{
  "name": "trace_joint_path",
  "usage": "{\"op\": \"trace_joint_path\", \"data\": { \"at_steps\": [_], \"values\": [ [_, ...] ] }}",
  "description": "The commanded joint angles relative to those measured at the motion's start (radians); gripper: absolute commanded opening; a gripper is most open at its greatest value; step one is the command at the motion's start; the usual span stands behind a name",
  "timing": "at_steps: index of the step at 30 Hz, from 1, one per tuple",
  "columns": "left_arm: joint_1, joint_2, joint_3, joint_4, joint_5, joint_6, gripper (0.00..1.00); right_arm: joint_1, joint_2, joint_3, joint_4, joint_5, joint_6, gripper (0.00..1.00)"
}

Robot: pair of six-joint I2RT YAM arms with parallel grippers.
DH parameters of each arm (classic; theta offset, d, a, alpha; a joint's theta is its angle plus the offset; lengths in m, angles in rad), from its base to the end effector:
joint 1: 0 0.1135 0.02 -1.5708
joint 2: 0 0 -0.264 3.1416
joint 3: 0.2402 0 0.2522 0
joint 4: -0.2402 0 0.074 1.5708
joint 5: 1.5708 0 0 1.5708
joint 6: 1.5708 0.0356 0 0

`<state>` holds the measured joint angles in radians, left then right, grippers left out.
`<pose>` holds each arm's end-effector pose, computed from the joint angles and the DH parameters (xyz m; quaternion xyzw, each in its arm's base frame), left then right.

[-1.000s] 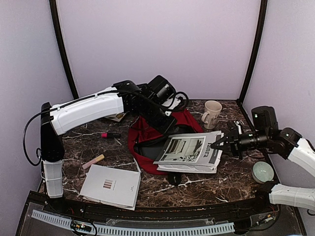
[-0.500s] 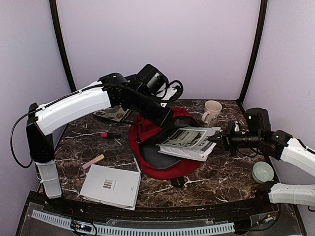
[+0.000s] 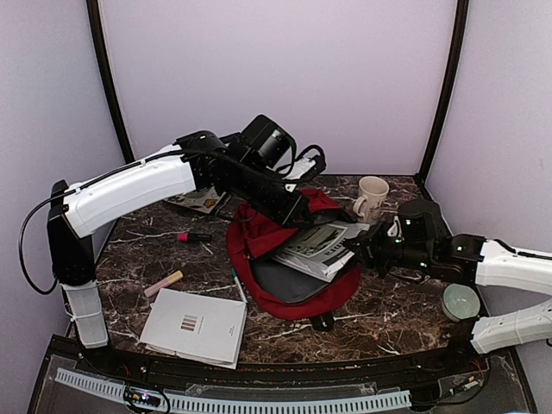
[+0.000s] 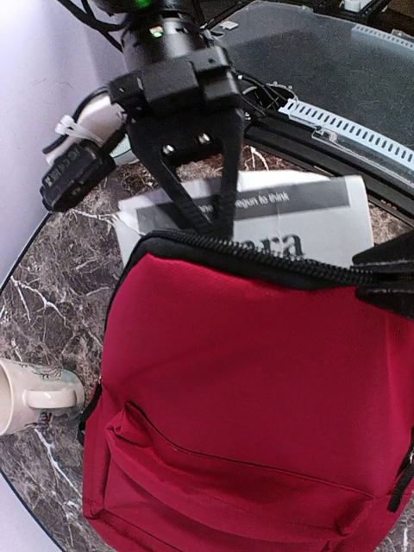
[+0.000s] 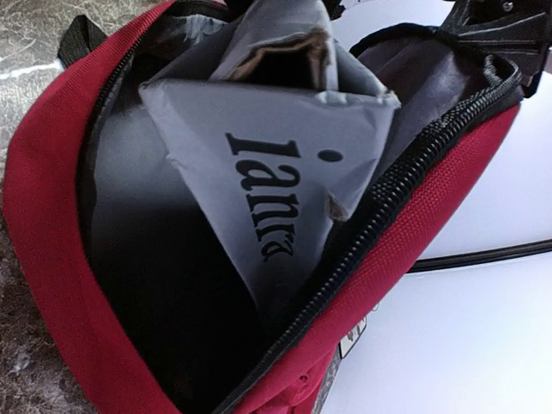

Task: Pack the student bag
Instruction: Place the book in the largest pocket of the bag.

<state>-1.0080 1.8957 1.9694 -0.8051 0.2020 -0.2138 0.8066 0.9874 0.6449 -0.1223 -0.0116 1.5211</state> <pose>0.2208 -0.3634 0.3688 0.3893 0.8220 -0.3080 0.2793 0.1543 0.1616 0.2590 0.2947 0.7983 0.4843 0.2034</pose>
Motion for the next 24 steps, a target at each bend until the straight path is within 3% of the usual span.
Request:
{"op": "trace_joint_path", "data": {
  "at_steps": [1, 6, 14, 24],
  "values": [
    [-0.003, -0.056, -0.008, 0.042, 0.093, 0.000, 0.00, 0.119, 0.088, 0.045, 0.199, 0.311, 0.005, 0.00],
    [0.003, -0.085, -0.047, 0.065, 0.111, 0.007, 0.00, 0.248, 0.242, 0.036, 0.370, 0.552, 0.020, 0.00],
    [0.046, -0.134, -0.113, 0.092, 0.149, 0.026, 0.00, 0.331, 0.529, 0.143, 0.613, 0.750, -0.084, 0.00],
    [0.061, -0.172, -0.206, 0.134, 0.185, 0.038, 0.00, 0.332, 0.709, 0.195, 0.834, 0.835, -0.165, 0.00]
  ]
}}
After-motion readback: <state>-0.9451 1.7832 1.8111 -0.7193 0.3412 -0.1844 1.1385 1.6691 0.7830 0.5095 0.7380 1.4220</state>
